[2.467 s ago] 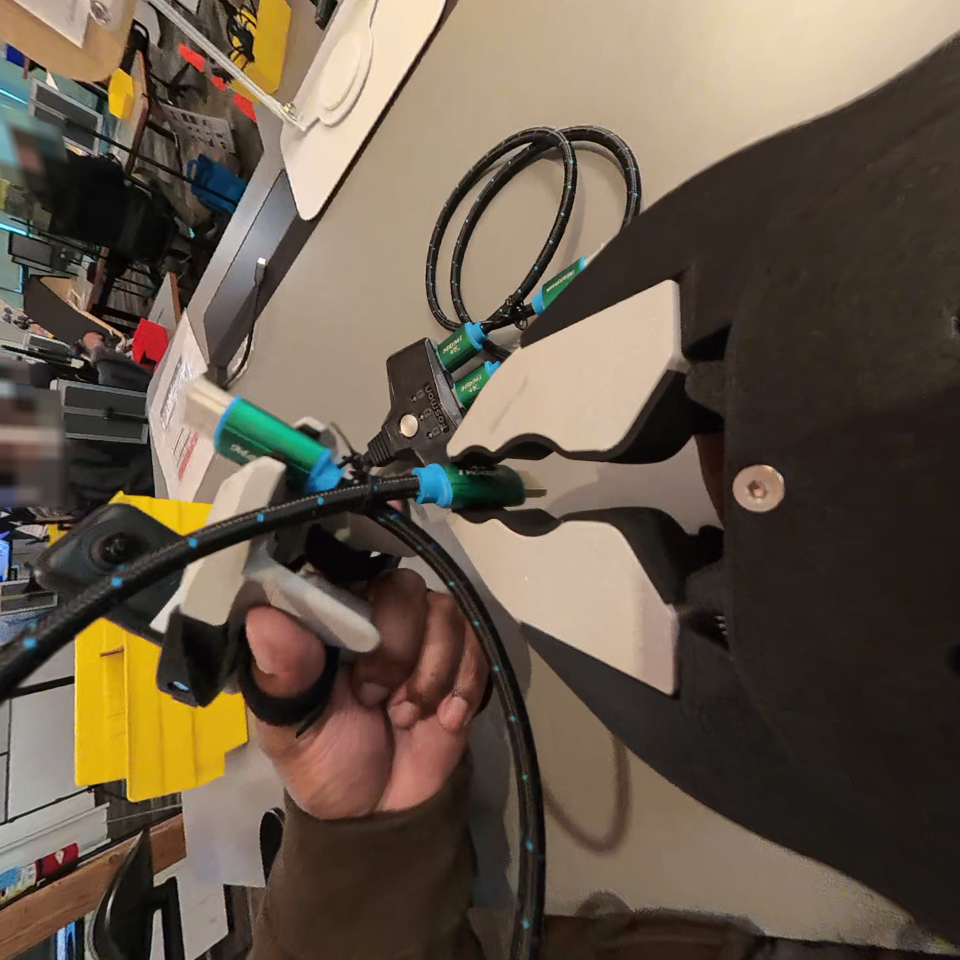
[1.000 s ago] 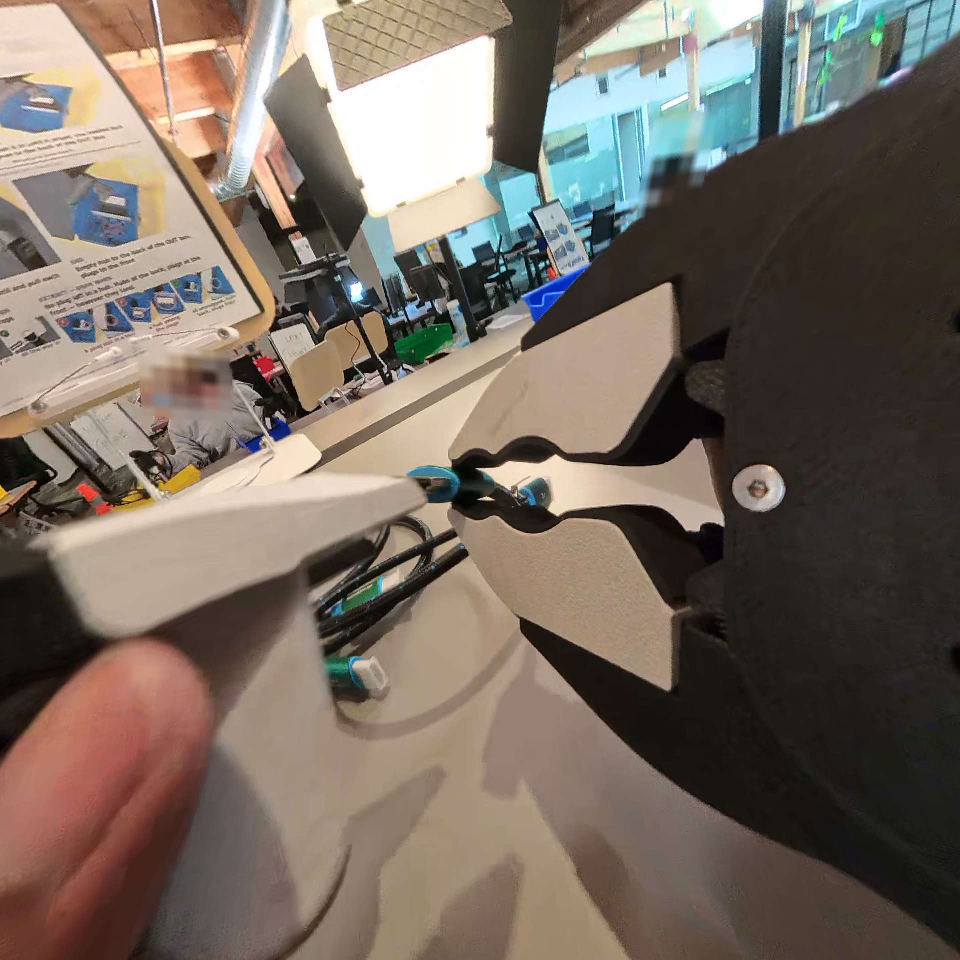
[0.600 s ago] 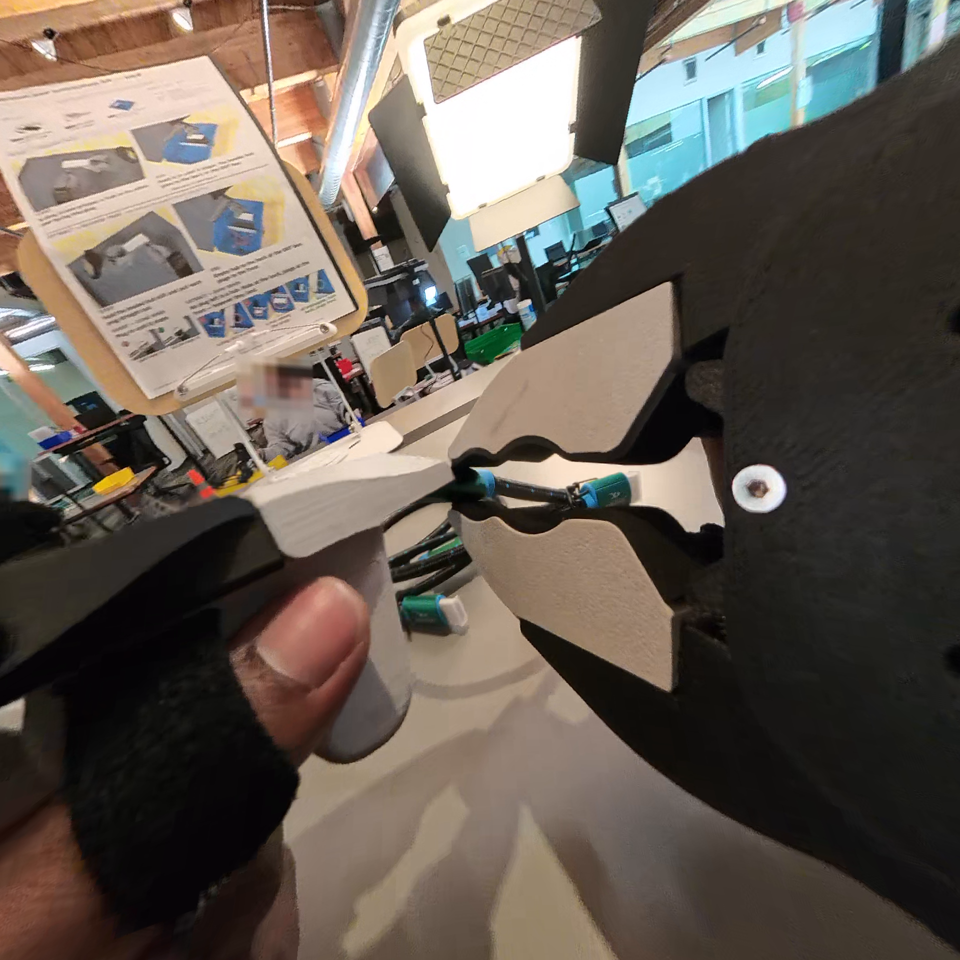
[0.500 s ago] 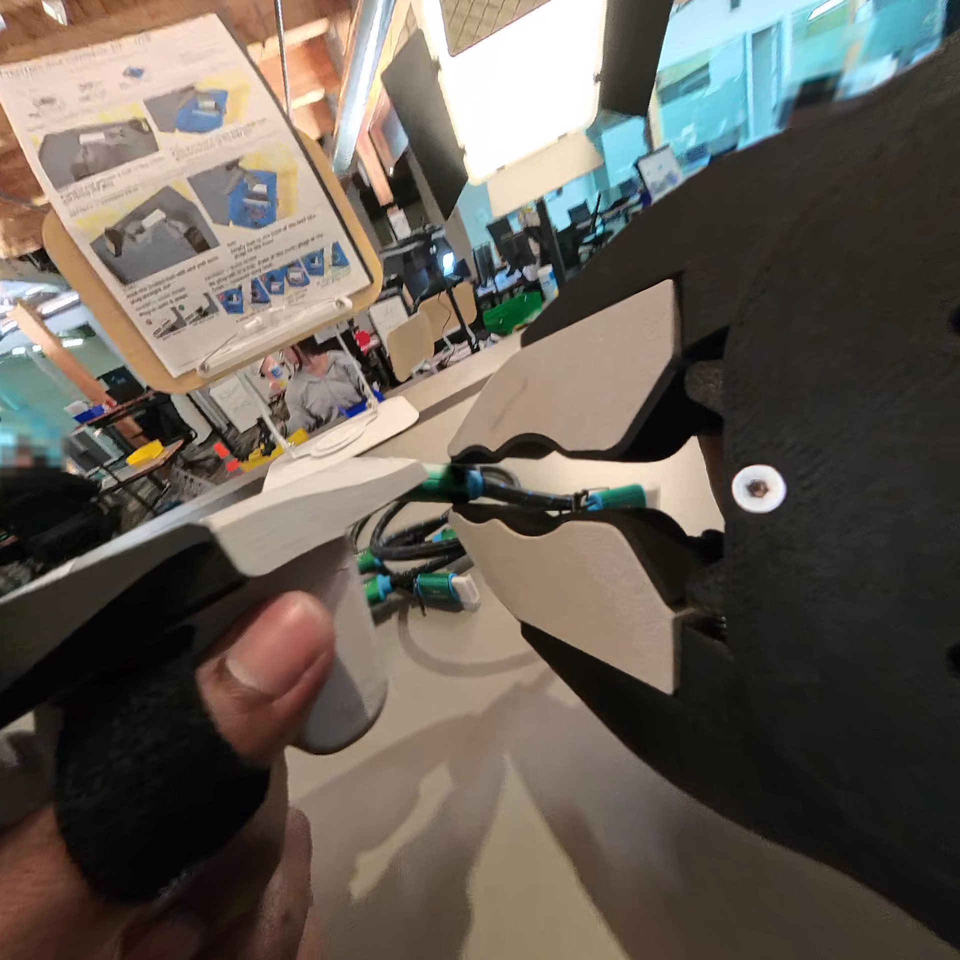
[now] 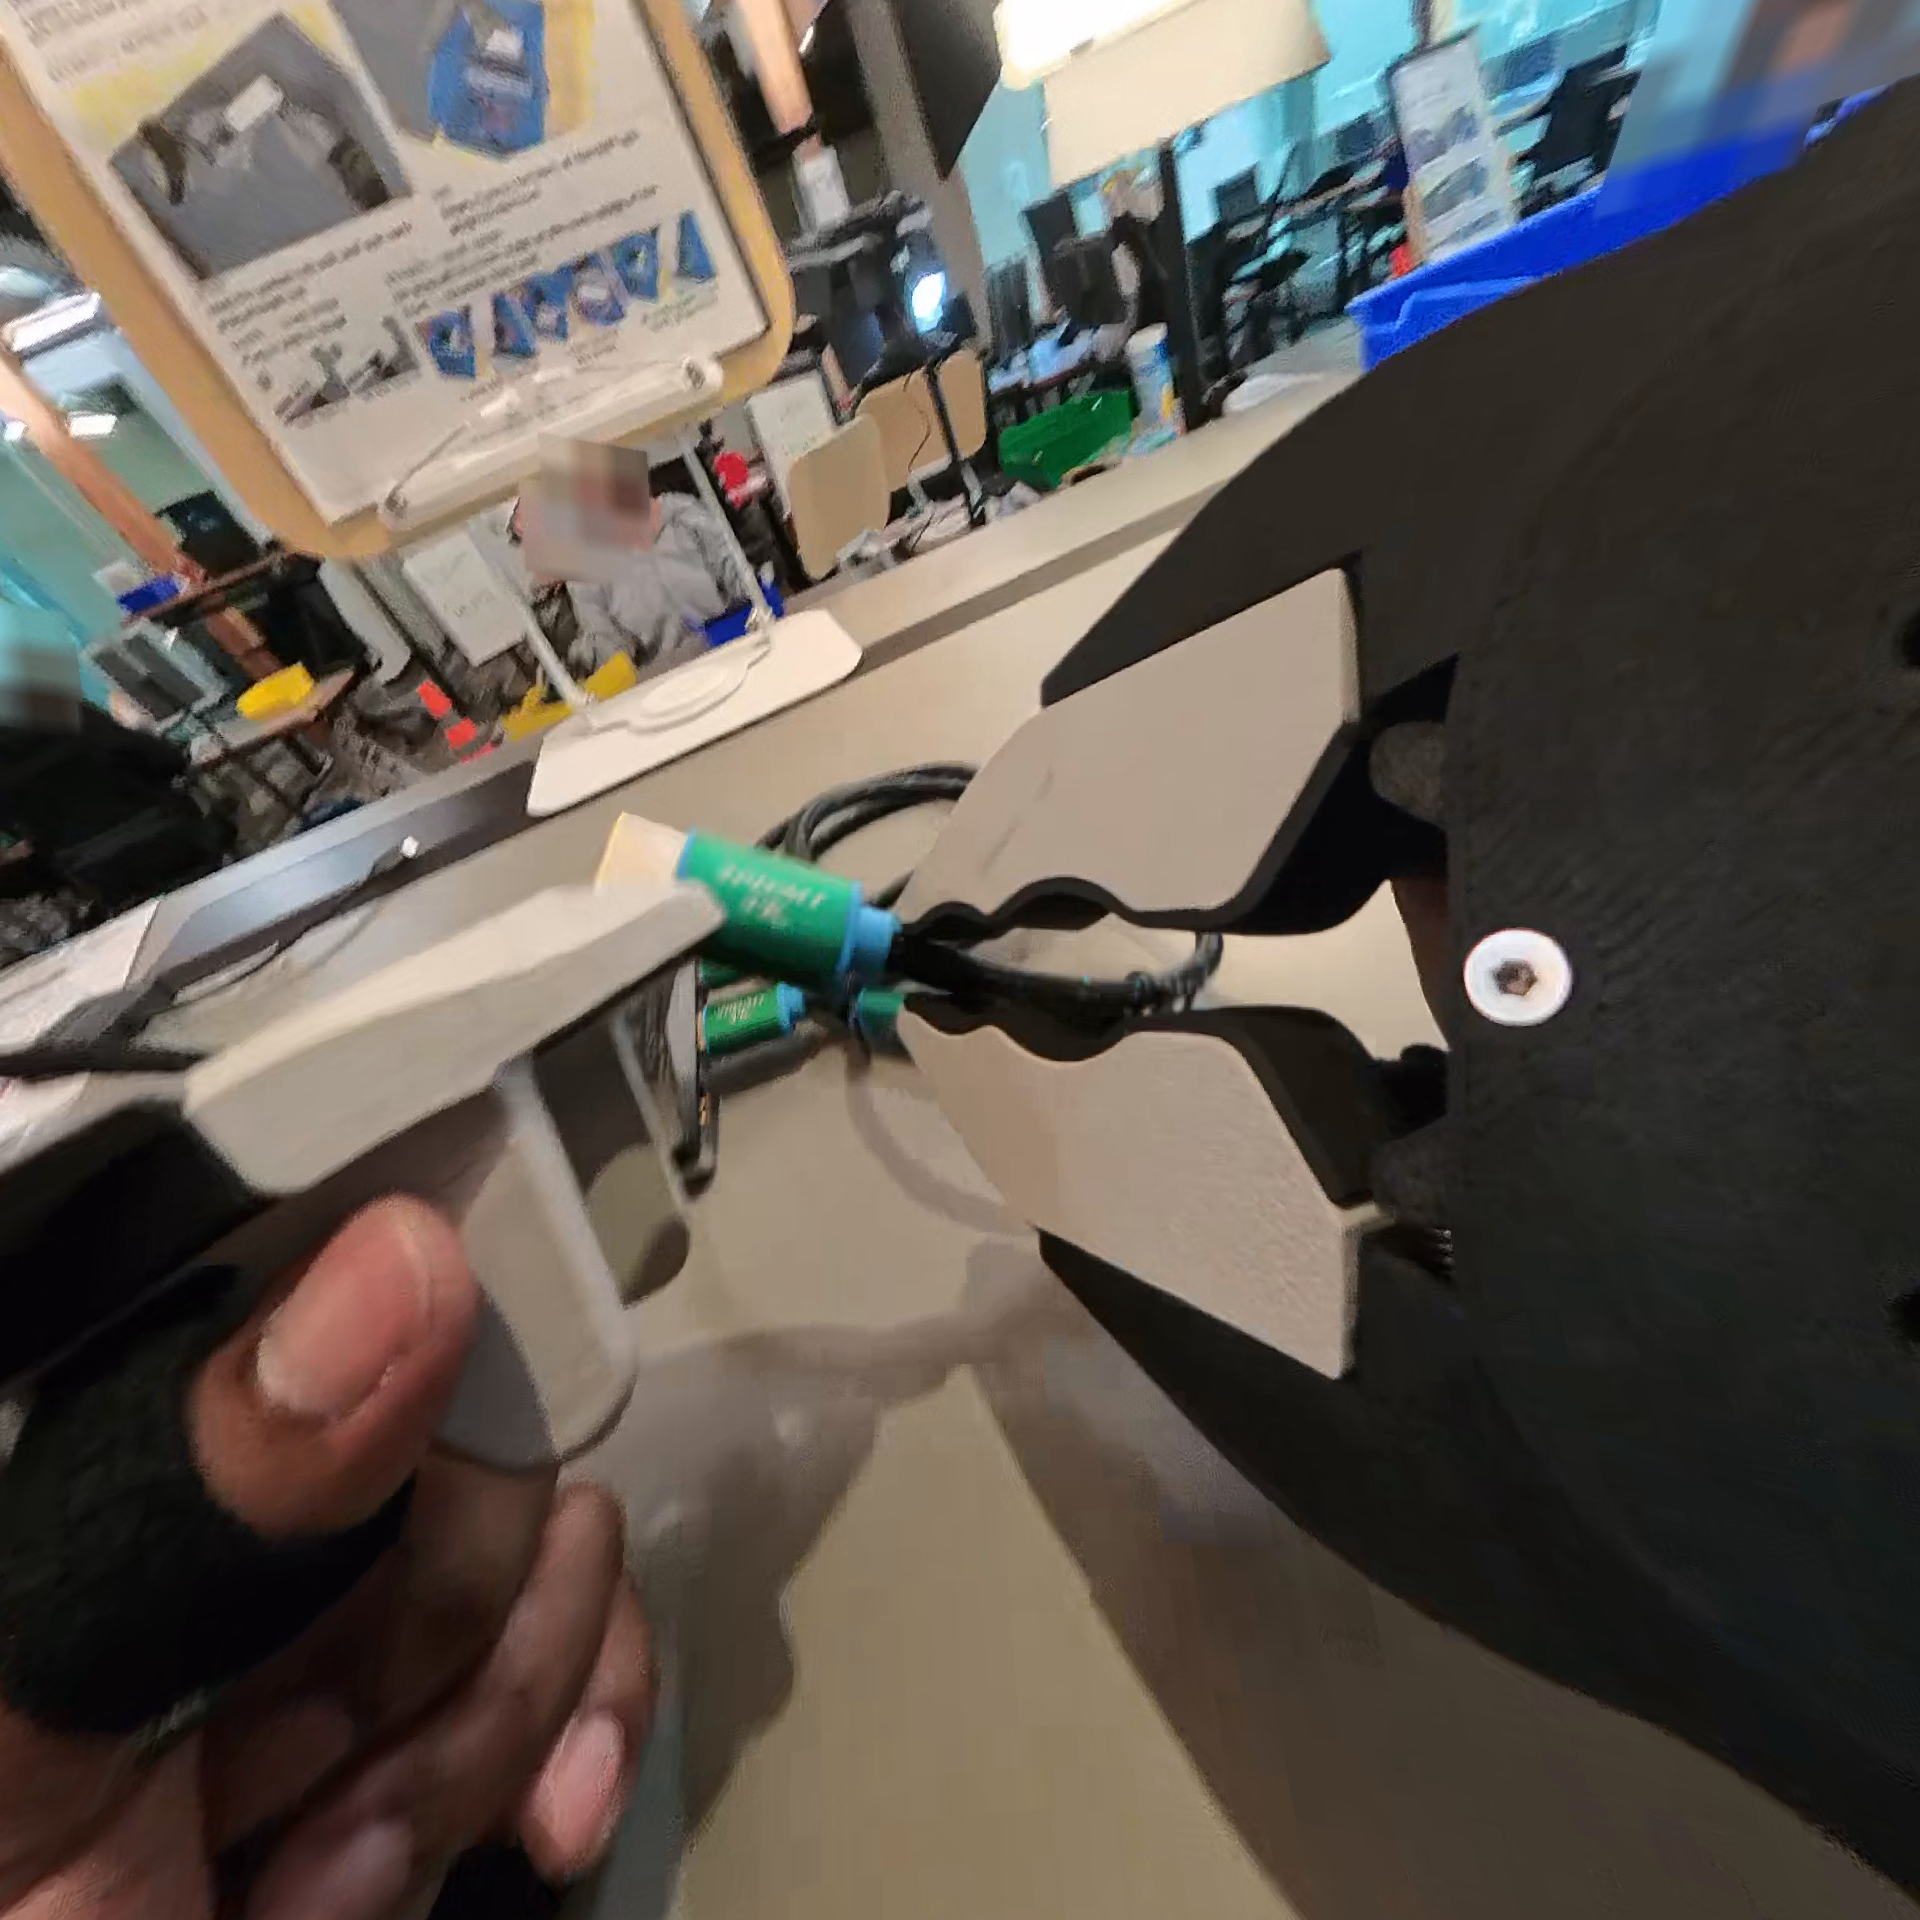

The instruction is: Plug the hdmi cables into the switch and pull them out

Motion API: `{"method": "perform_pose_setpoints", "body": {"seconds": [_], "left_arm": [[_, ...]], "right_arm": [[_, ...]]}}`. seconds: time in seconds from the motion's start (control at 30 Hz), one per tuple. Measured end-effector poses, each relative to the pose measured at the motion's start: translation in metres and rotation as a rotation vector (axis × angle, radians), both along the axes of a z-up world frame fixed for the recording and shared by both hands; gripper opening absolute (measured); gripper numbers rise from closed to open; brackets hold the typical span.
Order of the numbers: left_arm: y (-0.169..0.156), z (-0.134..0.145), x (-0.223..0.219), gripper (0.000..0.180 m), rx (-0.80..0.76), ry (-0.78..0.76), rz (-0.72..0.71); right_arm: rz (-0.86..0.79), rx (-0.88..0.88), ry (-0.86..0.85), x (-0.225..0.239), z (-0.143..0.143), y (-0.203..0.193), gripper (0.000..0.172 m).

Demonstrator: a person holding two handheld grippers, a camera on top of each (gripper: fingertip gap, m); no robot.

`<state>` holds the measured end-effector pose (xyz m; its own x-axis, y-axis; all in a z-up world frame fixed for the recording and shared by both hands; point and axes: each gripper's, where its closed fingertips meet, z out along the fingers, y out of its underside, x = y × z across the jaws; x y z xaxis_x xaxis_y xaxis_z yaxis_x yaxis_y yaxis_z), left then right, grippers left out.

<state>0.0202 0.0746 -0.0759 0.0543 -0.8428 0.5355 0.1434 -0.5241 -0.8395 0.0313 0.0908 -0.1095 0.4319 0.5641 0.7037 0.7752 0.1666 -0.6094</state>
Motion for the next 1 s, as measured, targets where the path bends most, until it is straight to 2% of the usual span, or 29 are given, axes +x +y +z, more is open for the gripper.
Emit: {"method": "perform_pose_setpoints", "body": {"seconds": [0.03, 0.13, 0.2, 0.3, 0.43, 0.47, 0.53, 0.6, 0.67, 0.83, 0.93, 1.0], "left_arm": [[0.002, -0.003, -0.003, 0.012, -0.005, 0.028, 0.014], [0.005, 0.0, -0.015, 0.012, 0.029, 0.081, 0.093], [0.007, 0.001, -0.026, 0.014, 0.038, 0.111, 0.143], [0.011, -0.002, -0.041, 0.016, 0.041, 0.158, 0.207], [0.013, -0.007, -0.054, 0.015, -0.022, 0.123, 0.227], [0.012, -0.007, -0.057, 0.015, -0.041, 0.112, 0.228], [0.011, -0.005, -0.062, 0.015, -0.057, 0.099, 0.239], [0.011, -0.004, -0.068, 0.016, -0.058, 0.101, 0.257], [0.01, -0.002, -0.075, 0.016, -0.072, 0.09, 0.271], [0.008, 0.002, -0.086, 0.016, -0.104, 0.045, 0.291], [0.009, 0.001, -0.084, 0.017, -0.127, 0.018, 0.295], [0.011, -0.001, -0.083, 0.018, -0.153, -0.01, 0.315]], "right_arm": [[-0.031, 0.022, -0.008, 0.005, 0.002, 0.003, 0.006], [-0.102, 0.08, -0.114, 0.023, 0.005, 0.012, 0.006], [-0.123, 0.052, -0.168, 0.032, -0.002, 0.015, 0.006], [-0.094, 0.021, -0.238, 0.036, -0.019, 0.019, 0.006], [-0.057, 0.059, -0.356, 0.03, -0.037, 0.028, 0.007], [-0.059, 0.051, -0.397, 0.029, -0.042, 0.028, 0.01], [-0.049, -0.005, -0.436, 0.028, -0.05, 0.025, 0.03], [-0.036, -0.091, -0.432, 0.029, -0.054, 0.018, 0.046], [-0.016, -0.177, -0.408, 0.032, -0.054, 0.01, 0.053], [0.039, -0.296, -0.299, 0.027, -0.022, 0.006, 0.05], [0.087, -0.325, -0.14, 0.005, 0.005, 0.022, 0.05], [0.101, -0.326, -0.109, -0.01, 0.01, 0.042, 0.053]]}}
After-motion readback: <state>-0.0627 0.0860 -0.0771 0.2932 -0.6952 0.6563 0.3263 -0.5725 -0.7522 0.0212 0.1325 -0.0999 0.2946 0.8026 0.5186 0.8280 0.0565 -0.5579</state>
